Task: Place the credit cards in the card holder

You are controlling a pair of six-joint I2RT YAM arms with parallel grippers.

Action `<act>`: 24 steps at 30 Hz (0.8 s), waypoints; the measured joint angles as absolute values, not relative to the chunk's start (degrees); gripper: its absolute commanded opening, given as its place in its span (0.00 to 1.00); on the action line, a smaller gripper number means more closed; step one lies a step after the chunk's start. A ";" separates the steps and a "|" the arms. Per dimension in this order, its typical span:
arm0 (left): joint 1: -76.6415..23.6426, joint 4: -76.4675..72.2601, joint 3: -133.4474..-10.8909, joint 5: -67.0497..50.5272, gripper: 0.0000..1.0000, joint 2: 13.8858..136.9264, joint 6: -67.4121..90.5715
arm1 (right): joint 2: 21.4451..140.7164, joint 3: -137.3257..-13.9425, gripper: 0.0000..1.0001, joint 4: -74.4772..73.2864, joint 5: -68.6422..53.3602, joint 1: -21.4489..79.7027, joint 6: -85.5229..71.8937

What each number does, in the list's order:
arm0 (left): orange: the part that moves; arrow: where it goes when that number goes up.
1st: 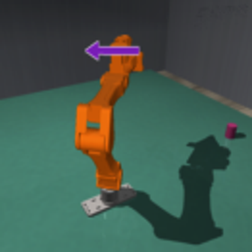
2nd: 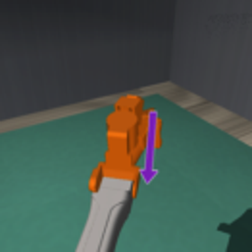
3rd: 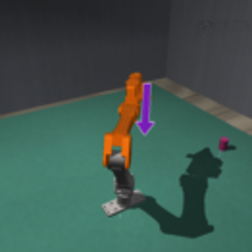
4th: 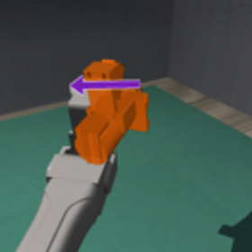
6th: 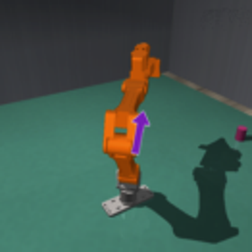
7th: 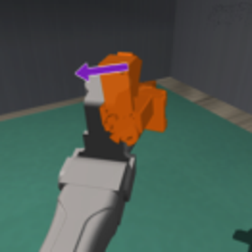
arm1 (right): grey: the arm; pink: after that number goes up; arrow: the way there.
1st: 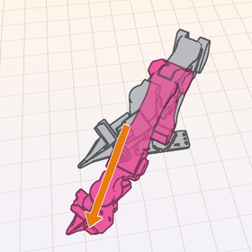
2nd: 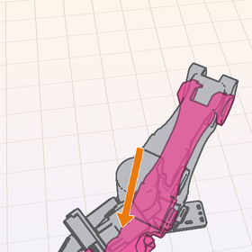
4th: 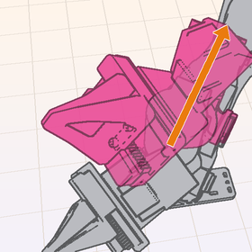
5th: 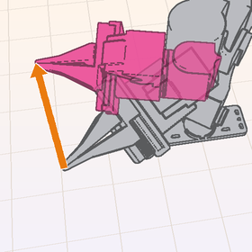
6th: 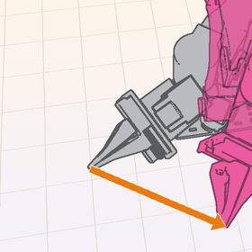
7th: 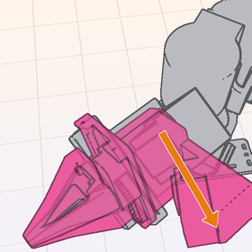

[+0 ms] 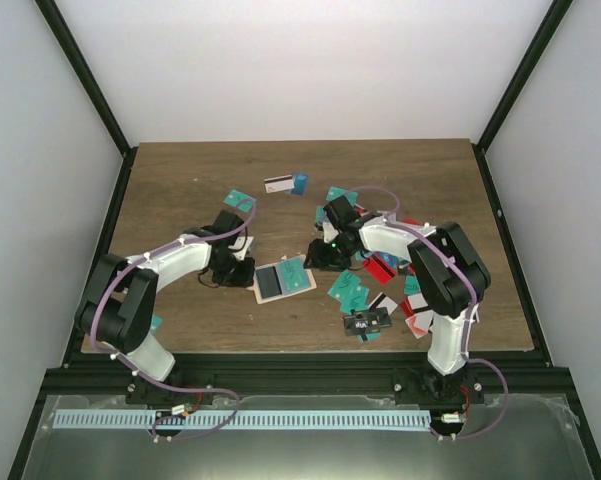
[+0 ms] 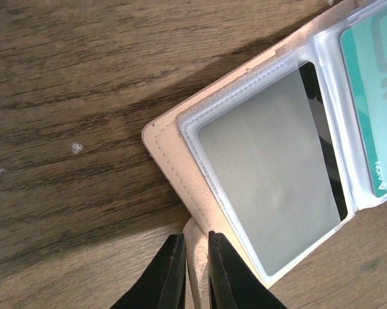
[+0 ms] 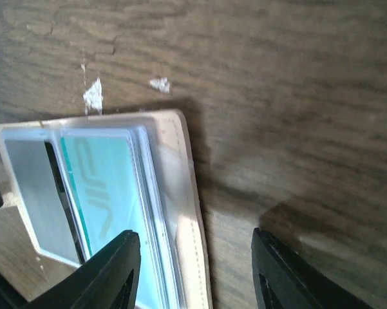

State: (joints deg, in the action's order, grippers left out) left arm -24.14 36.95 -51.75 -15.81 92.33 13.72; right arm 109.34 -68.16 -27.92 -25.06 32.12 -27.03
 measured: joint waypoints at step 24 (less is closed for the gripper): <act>-24.53 34.50 -46.83 -22.33 0.13 88.60 16.88 | 97.65 -49.89 0.45 -23.86 -36.71 39.99 -39.90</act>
